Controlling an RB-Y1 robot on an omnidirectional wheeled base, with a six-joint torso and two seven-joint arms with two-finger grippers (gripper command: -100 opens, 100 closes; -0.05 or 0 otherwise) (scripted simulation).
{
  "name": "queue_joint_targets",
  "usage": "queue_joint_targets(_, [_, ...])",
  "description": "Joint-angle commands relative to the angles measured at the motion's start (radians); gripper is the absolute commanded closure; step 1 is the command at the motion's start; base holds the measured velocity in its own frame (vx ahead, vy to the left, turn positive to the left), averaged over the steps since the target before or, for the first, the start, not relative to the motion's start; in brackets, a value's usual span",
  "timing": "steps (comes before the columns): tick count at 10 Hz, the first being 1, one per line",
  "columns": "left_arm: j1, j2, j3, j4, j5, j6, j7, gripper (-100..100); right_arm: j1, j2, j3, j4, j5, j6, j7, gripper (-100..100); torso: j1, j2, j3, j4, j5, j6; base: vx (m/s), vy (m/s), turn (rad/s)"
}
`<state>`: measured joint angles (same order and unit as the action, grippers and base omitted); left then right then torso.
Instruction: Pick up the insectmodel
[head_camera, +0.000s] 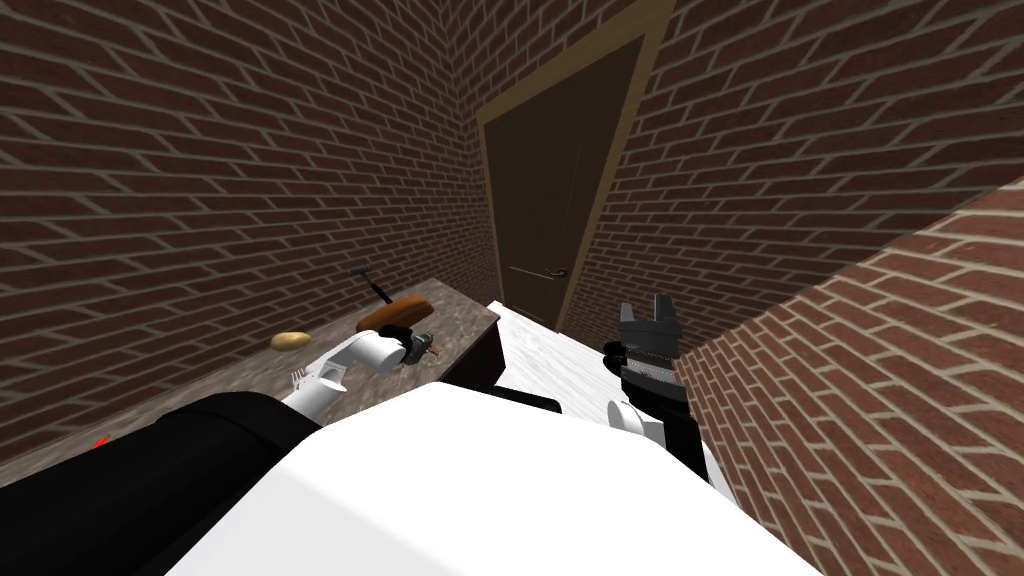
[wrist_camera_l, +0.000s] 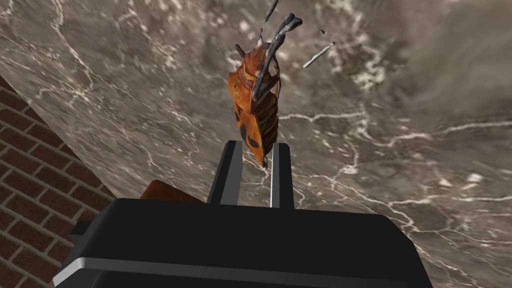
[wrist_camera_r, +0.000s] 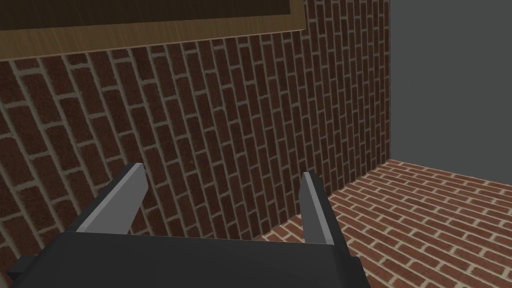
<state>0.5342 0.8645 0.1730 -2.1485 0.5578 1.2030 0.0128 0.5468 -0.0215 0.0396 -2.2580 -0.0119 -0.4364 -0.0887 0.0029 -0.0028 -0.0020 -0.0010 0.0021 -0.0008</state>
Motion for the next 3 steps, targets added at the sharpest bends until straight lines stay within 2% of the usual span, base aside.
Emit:
queue_joint_targets(1, [0.009, 0.010, 0.011, -0.030, 0.010, 0.020, 0.008, 100, 0.000, 0.000, 0.000, 0.000, 0.000, 0.000, 0.000, 0, 0.000, 0.000, 0.000, 0.000, 0.000, 0.000, -0.001, -0.006, 0.042])
queue_joint_targets(2, [0.002, 0.007, 0.005, -0.016, 0.006, 0.013, 0.005, 100, 0.000, 0.000, 0.000, 0.000, 0.000, 0.000, 0.000, 0, 0.000, 0.000, 0.000, 0.000, 0.000, 0.000, 0.000, 0.000, 0.000])
queue_joint_targets(3, [0.002, 0.007, 0.006, -0.018, 0.006, 0.016, 0.006, 0, 0.000, 0.000, 0.000, 0.000, 0.000, 0.000, 0.000, 0, 0.000, 0.000, 0.000, 0.000, 0.000, 0.000, 0.000, 0.000, 0.000])
